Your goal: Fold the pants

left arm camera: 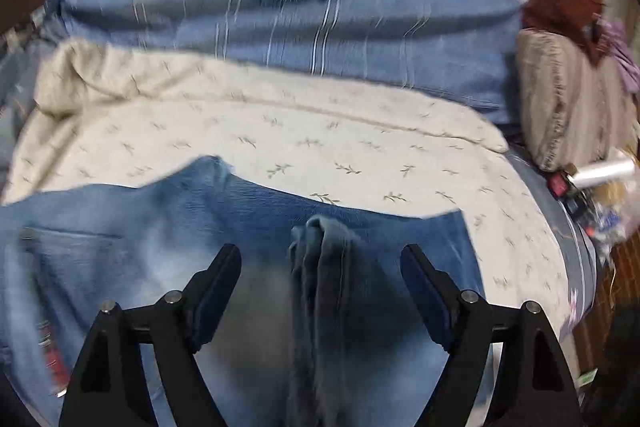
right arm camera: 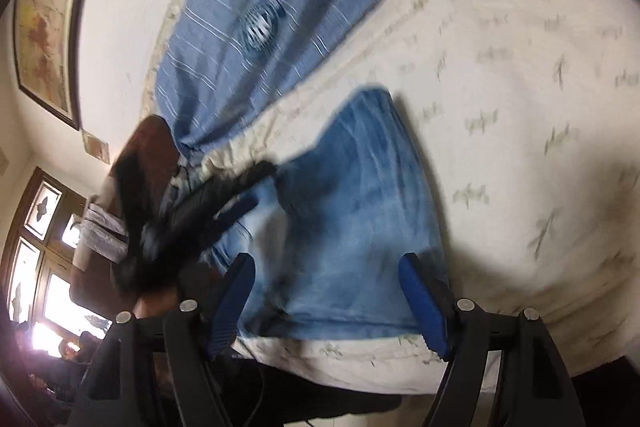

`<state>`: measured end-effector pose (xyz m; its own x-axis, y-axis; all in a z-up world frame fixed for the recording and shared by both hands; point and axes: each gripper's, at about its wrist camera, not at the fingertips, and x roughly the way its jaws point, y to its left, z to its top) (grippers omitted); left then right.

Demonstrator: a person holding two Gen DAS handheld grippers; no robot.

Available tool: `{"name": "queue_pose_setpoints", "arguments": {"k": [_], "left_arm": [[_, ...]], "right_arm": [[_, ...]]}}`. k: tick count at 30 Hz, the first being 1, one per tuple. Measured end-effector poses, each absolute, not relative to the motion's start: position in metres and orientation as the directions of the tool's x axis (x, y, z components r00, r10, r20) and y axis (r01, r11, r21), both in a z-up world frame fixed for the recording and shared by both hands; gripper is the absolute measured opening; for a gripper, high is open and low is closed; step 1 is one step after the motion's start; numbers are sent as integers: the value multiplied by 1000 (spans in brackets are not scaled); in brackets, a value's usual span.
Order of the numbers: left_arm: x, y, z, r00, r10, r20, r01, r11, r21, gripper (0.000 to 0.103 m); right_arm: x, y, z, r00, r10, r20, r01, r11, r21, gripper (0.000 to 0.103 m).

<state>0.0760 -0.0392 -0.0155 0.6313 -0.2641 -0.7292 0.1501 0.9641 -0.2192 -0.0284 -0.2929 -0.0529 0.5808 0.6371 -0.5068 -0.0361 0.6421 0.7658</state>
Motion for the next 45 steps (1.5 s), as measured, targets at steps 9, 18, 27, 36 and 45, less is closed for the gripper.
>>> {"name": "queue_pose_setpoints", "arguments": {"k": [9,18,27,36,45], "left_arm": [[47,-1,-60,456,-448,-769,88,883,-462,83],[96,7,-72,324,-665,-673,-15,707,-707,82],[95,-9,-71,301,-611,-732,-17,764,-645,24],[91,-10,-80,317,-565,-762,-23,798,-602,33],[64,-26,-50,405,-423,-810,12,889,-458,9]], "right_arm": [[11,-312,-30,576,687,-443,-24,556,831,77],[2,-297,-62,538,737,-408,-13,491,871,77],[1,-280,-85,472,757,-452,-11,518,855,77],[3,-273,-89,460,756,-465,-22,534,845,77],[2,-270,-82,451,750,-484,-51,563,825,77]]}}
